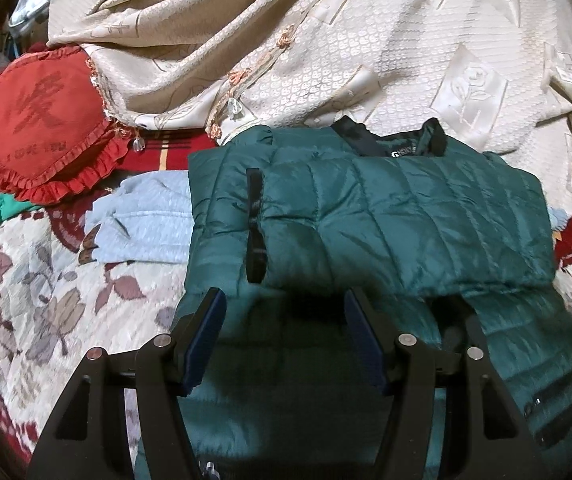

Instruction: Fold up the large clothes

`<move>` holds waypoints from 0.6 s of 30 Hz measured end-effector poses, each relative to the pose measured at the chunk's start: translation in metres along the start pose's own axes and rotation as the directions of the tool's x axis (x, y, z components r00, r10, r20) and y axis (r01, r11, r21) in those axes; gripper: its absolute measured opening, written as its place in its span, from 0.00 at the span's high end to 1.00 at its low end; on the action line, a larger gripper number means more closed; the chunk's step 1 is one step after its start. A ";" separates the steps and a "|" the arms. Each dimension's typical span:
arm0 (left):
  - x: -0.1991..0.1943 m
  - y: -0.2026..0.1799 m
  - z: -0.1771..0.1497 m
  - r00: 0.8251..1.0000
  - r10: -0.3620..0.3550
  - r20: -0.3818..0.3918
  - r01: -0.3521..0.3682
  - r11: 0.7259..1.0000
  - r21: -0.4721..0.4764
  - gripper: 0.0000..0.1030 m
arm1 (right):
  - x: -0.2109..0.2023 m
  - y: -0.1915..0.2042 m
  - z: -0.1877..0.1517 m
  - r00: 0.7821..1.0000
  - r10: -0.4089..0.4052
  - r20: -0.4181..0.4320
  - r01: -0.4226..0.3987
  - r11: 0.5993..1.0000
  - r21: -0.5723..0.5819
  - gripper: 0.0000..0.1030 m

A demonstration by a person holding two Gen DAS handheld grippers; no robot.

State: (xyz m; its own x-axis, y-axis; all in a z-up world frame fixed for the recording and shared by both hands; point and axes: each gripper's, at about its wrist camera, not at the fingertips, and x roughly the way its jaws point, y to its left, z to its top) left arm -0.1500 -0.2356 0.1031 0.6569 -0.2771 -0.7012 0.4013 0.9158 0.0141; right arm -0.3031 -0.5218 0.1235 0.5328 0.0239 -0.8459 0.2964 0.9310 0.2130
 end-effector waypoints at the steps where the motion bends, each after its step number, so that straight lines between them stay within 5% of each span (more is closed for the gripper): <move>1: -0.004 0.000 -0.002 1.000 -0.004 0.001 0.004 1.000 0.002 0.57 | -0.003 0.002 -0.004 1.000 0.000 -0.003 0.000 1.000 -0.006 0.15; 18: -0.058 0.005 -0.047 1.000 -0.020 -0.002 0.020 0.999 0.028 0.57 | -0.028 0.005 -0.070 1.000 -0.028 -0.005 0.028 1.000 0.009 0.15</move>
State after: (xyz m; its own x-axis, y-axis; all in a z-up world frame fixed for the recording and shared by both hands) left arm -0.2163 -0.2016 0.1100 0.6476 -0.2953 -0.7025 0.4326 0.9014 0.0199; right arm -0.3724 -0.4925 0.1136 0.5204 -0.0005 -0.8540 0.3181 0.9281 0.1933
